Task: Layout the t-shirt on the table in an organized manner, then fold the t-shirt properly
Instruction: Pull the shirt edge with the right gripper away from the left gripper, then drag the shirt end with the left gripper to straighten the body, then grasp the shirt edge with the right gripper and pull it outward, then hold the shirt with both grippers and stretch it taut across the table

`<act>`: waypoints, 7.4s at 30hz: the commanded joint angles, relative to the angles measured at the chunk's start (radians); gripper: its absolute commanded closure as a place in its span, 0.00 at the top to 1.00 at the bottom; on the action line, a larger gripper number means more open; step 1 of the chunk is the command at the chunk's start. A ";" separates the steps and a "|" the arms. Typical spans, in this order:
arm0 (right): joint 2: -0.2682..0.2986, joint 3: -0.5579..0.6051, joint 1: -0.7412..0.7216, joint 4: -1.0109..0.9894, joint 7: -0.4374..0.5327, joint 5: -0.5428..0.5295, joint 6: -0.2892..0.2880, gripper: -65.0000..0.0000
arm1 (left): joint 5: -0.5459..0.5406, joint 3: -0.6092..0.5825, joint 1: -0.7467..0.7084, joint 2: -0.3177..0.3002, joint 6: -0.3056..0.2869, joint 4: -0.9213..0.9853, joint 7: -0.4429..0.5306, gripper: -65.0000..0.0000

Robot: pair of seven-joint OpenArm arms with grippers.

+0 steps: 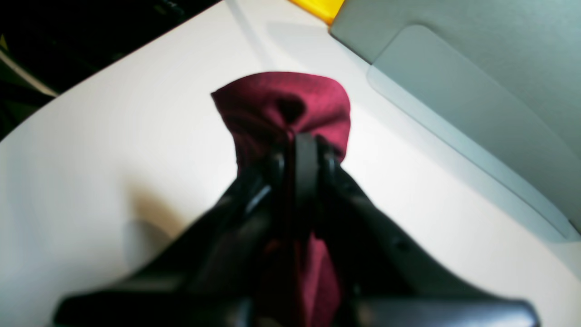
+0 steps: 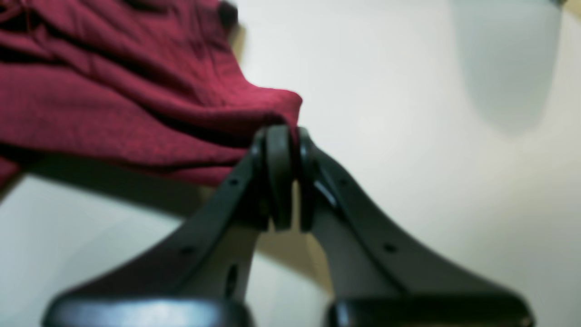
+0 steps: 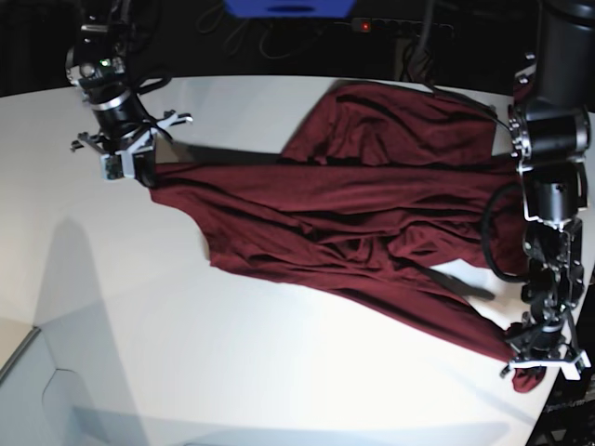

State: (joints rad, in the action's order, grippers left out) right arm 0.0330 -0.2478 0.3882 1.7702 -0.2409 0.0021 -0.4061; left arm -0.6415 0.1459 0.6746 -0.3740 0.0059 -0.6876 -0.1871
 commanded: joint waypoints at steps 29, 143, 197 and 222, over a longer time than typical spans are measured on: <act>0.005 -0.028 -0.033 0.087 -0.051 -0.007 0.003 0.40 | -0.011 0.010 -0.214 -0.101 -0.004 -0.203 0.014 0.62; -0.011 0.296 -0.173 -0.283 -0.050 -0.006 -0.073 0.40 | -0.001 0.357 -0.625 -0.116 -0.004 -0.453 -0.051 0.01; -0.051 0.230 -0.677 -0.648 -0.088 -0.007 -0.073 0.19 | -0.011 0.357 -0.596 -0.113 -0.004 -0.438 -0.047 0.00; -0.029 0.008 -0.660 -0.441 -0.042 -0.007 -0.073 0.00 | -0.001 0.349 -0.310 -0.115 -0.004 -0.393 -0.050 0.00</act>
State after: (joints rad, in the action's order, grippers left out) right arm 0.0006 -0.2413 -0.2405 1.3121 -0.3141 0.0109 -0.4747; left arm -0.6434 0.4900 0.3454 -0.4660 0.0002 -1.0702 -0.2607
